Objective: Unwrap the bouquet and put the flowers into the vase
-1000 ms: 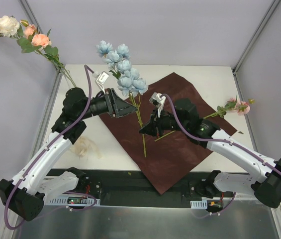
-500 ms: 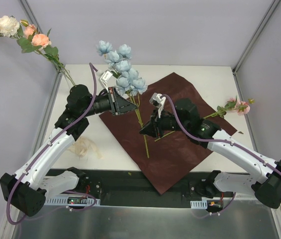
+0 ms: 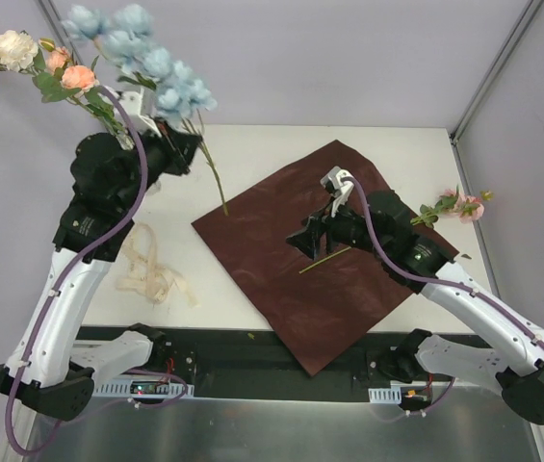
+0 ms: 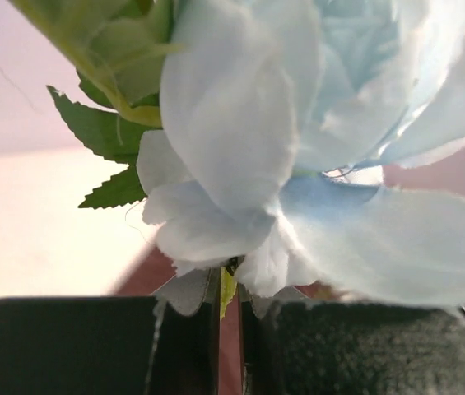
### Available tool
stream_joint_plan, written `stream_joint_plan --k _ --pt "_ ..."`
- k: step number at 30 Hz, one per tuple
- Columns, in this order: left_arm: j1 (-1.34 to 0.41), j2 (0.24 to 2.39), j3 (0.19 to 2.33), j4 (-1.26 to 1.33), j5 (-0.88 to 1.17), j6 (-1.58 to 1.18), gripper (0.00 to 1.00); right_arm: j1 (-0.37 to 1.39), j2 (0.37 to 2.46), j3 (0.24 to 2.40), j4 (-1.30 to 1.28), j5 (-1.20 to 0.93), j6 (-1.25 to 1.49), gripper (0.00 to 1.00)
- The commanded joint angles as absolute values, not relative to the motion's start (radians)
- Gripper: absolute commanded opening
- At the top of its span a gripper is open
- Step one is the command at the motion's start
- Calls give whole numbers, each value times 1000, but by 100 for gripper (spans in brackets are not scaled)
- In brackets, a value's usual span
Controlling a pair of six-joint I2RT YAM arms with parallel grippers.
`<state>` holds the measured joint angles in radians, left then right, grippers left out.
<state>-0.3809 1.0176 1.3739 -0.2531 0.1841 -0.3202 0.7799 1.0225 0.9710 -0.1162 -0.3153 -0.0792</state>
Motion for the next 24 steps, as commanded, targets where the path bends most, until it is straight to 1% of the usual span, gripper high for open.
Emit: stream_joint_plan --k 1,3,6,10,14,20,24 --pt "-324 1068 1502 -241 -212 -100 0 753 991 933 -103 -288 -74 68" --pt "-270 1100 1528 -152 -242 -32 0 749 980 925 -104 -287 -68 68" --pt "-172 1164 1564 -72 -262 -9 0 742 967 911 -103 -287 -64 68" --pt "-63 1256 1644 -55 -296 -35 0 736 953 902 -110 -284 -64 68" --pt "15 1324 1713 -26 -270 -77 0 730 942 893 -113 -284 -64 68" --pt "78 1414 1795 -17 -252 -101 0 724 942 888 -118 -282 -55 68" --pt "101 1453 1810 -5 -245 -113 0 721 942 887 -118 -281 -52 68"
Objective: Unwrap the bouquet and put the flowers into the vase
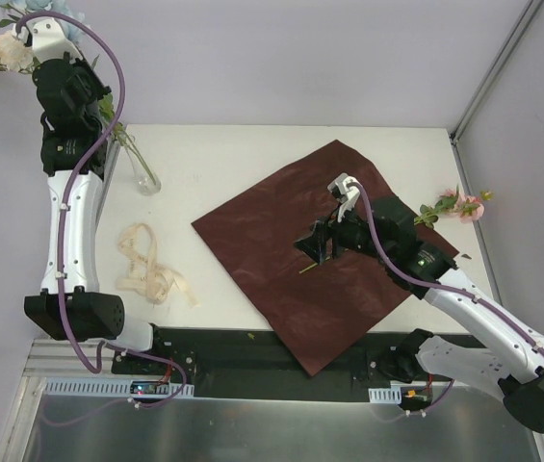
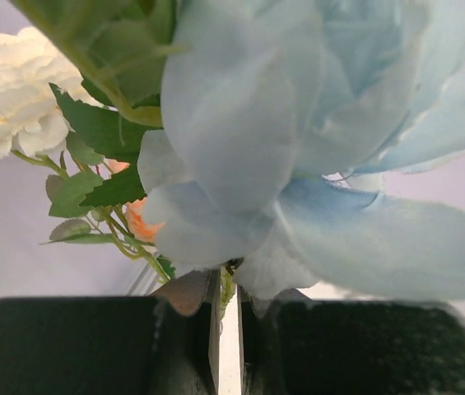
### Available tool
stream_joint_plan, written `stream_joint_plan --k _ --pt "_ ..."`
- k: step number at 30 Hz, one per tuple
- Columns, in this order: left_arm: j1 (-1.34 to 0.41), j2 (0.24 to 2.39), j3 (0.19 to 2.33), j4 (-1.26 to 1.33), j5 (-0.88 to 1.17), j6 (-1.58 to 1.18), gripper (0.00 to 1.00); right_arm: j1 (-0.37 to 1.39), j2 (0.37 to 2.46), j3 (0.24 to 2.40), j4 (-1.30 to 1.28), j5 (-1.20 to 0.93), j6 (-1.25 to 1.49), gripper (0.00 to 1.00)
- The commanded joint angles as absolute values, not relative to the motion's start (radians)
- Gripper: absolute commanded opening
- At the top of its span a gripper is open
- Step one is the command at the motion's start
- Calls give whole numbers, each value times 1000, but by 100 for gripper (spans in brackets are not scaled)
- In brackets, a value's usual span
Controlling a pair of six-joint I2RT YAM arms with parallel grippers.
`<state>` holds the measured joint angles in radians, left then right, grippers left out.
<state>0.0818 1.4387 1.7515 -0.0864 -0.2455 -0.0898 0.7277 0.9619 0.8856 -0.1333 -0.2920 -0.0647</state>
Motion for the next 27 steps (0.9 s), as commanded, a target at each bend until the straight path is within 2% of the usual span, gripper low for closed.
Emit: stream_joint_plan --k 1,15,27 --pt "103 1457 1812 -2 -242 -120 0 721 943 887 -118 -279 -51 68" --pt "126 1503 1793 57 -233 -152 0 715 953 884 -118 -276 -43 68" --pt "130 1505 1695 159 -261 -161 0 706 965 891 -118 -285 -40 68"
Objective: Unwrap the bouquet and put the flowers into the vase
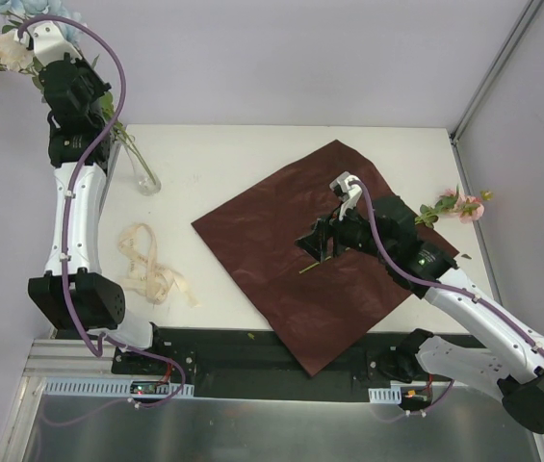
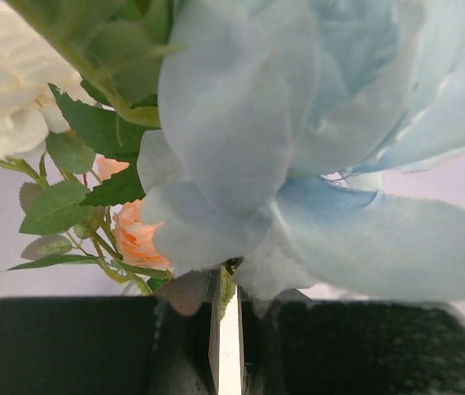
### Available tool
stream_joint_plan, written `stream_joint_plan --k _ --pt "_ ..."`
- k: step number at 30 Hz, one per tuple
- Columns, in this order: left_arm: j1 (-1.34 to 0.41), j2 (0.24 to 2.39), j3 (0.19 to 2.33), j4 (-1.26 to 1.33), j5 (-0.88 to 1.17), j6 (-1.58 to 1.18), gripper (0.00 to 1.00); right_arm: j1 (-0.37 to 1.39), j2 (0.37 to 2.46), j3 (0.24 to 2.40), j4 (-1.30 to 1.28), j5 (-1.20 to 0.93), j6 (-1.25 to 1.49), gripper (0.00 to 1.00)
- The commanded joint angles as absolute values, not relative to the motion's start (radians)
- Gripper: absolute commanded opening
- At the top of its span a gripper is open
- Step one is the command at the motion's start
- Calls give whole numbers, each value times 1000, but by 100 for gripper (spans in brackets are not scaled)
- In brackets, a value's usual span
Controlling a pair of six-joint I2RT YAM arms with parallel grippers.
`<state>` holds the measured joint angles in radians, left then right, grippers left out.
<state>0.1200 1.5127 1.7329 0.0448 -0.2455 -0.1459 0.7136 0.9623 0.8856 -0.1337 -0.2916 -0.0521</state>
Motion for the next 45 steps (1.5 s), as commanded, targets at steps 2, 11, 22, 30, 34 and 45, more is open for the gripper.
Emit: stream_joint_plan --k 2,11,22,30,34,45 --pt "129 1491 1645 201 -252 -158 0 704 968 890 -118 -288 -35 68" --pt "129 1479 1562 230 -271 -195 0 704 977 894 -110 -301 -28 68" --pt "129 1511 1551 173 -379 -235 0 704 979 881 -103 -305 -21 68" --pt "129 1537 1540 157 -410 -265 0 703 980 876 -98 -310 -14 68" --pt "129 1545 1520 147 -394 -291 0 704 982 873 -95 -310 -12 68" --pt "129 1565 1457 149 -359 -288 0 704 986 868 -89 -318 -6 69"
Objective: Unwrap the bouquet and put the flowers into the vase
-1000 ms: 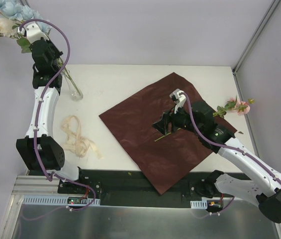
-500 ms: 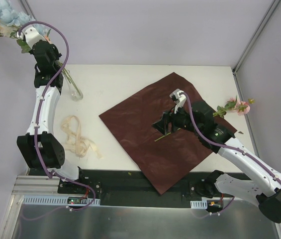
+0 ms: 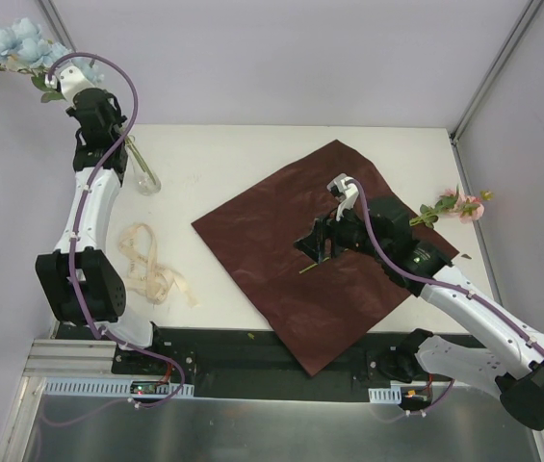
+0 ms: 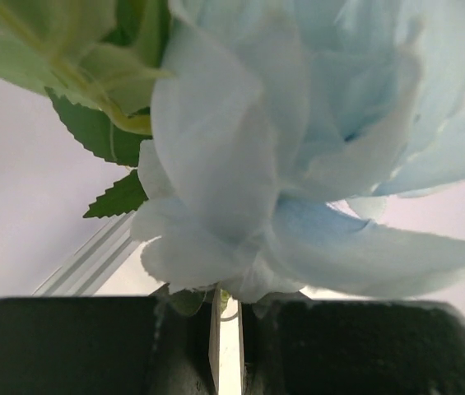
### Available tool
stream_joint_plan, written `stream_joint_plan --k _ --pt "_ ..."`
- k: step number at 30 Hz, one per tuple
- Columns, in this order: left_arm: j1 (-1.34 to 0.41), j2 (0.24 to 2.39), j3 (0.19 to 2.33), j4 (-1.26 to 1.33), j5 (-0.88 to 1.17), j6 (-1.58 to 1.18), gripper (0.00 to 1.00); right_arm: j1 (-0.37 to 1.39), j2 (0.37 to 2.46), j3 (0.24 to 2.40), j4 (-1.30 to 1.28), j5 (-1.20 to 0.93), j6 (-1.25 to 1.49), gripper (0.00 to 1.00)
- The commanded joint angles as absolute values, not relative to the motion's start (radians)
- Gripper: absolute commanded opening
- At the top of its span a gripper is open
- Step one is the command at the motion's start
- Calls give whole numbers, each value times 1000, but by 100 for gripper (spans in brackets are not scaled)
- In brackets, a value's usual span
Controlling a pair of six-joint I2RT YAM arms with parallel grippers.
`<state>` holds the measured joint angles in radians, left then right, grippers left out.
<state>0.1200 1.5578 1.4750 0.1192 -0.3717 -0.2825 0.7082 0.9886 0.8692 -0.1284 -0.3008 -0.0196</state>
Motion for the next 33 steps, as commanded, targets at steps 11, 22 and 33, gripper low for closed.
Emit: stream_joint_plan --k 11,22,33 --pt "129 1548 1401 135 -304 -311 24 704 983 857 -80 -322 -3 68" --pt "130 1355 1261 98 -238 -380 92 704 1008 845 -55 -324 95 69" --pt "129 1157 1169 -20 -112 -509 99 683 1077 891 -136 -144 238 69"
